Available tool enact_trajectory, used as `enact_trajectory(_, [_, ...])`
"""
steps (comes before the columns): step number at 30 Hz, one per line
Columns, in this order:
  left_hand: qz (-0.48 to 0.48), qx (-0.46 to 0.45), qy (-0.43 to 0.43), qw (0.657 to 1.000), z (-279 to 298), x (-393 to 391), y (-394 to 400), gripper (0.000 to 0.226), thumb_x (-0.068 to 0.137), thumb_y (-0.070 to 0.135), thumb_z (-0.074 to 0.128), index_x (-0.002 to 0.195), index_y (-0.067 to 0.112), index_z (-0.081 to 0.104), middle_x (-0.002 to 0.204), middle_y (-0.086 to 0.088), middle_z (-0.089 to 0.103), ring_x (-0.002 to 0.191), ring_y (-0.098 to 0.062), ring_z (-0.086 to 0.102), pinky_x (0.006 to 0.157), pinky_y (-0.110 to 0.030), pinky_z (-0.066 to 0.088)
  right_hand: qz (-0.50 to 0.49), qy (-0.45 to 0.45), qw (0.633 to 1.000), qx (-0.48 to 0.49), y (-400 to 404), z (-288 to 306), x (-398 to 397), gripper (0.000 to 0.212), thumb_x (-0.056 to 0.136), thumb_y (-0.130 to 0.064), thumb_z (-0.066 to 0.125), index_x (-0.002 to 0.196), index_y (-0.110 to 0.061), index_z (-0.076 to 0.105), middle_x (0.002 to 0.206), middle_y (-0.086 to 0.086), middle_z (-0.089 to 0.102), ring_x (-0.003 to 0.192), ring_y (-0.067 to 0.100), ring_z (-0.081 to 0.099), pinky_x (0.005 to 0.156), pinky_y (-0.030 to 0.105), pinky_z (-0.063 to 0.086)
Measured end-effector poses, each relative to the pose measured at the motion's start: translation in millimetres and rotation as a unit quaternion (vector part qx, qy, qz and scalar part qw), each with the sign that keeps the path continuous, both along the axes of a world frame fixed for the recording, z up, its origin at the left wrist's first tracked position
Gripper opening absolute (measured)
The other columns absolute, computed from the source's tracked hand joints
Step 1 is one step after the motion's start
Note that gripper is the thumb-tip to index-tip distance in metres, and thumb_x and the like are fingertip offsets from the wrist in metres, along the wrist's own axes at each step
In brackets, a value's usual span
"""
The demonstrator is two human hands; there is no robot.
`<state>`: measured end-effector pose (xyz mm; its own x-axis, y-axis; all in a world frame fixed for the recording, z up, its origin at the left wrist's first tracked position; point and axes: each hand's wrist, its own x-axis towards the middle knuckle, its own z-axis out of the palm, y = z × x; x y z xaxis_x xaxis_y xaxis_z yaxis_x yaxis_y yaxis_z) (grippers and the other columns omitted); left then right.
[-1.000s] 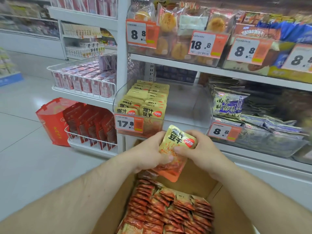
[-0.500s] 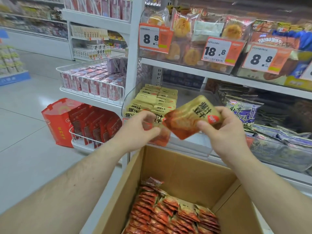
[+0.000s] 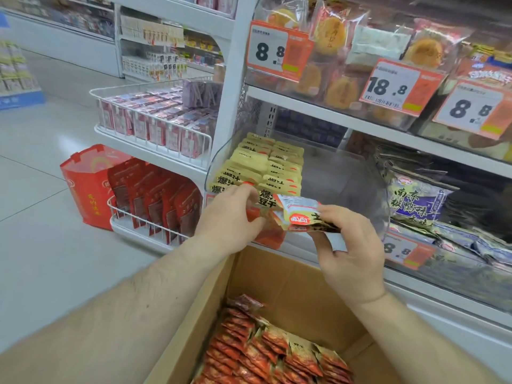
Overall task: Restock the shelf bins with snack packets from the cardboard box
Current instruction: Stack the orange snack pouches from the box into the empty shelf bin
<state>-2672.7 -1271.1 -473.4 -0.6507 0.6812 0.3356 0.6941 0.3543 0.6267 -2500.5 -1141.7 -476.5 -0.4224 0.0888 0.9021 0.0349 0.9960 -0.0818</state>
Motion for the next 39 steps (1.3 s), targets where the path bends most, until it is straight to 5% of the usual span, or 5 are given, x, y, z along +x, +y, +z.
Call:
enact_trajectory(5, [-0.020,0.027,0.023,0.999,2.9,4.2,6.0,0.056,0.080,0.035,0.075,0.132,0.030,0.055,0.105,0.011,0.051,0.107,-0.014,0.051,0.087,-0.035,0.045,0.010,-0.009,1.000,-0.028,1.8,-5.2,-6.6,0.027,0.085,-0.020,0.066,0.110,-0.014,0.058,0.105,0.003,0.069,0.097,0.017,0.060,0.082,0.034,0.050])
enact_trajectory(14, [0.018,0.029,0.061,0.998,6.6,2.4,17.7,0.034,0.087,0.023,0.064,0.120,0.032,0.066,0.095,0.011,0.050,0.103,-0.020,0.053,0.084,-0.035,0.043,-0.006,-0.056,0.993,-0.101,4.4,9.5,-15.0,0.032,0.080,-0.010,0.076,0.109,-0.012,0.064,0.102,-0.006,0.064,0.091,0.021,0.064,0.079,0.046,0.056])
enact_trajectory(21, [0.049,0.011,0.047,0.998,10.1,4.3,19.6,0.032,0.087,0.023,0.064,0.118,0.028,0.065,0.108,0.007,0.060,0.108,-0.019,0.054,0.087,-0.035,0.044,-0.045,-0.151,0.960,-0.232,-3.7,40.5,-30.2,0.039,0.079,-0.011,0.080,0.102,-0.027,0.053,0.085,-0.022,0.056,0.079,-0.007,0.056,0.071,0.003,0.041])
enact_trajectory(26, [0.047,0.010,0.037,0.998,10.8,7.1,14.3,0.043,0.087,0.021,0.065,0.129,0.026,0.055,0.111,0.006,0.062,0.108,-0.020,0.056,0.087,-0.038,0.048,-0.092,-0.247,0.914,-0.309,5.5,67.5,-48.7,0.041,0.084,-0.026,0.077,0.117,-0.026,0.053,0.093,-0.015,0.057,0.088,0.008,0.057,0.069,0.014,0.040])
enact_trajectory(39, [0.074,0.053,0.074,0.993,6.0,-7.2,5.9,0.048,0.077,0.005,0.062,0.123,0.021,0.062,0.123,0.000,0.056,0.120,-0.024,0.041,0.097,-0.034,0.035,-0.123,-0.398,0.863,-0.285,17.8,81.2,-73.2,0.057,0.084,-0.035,0.075,0.133,-0.024,0.049,0.114,-0.005,0.056,0.094,0.012,0.056,0.073,0.021,0.044])
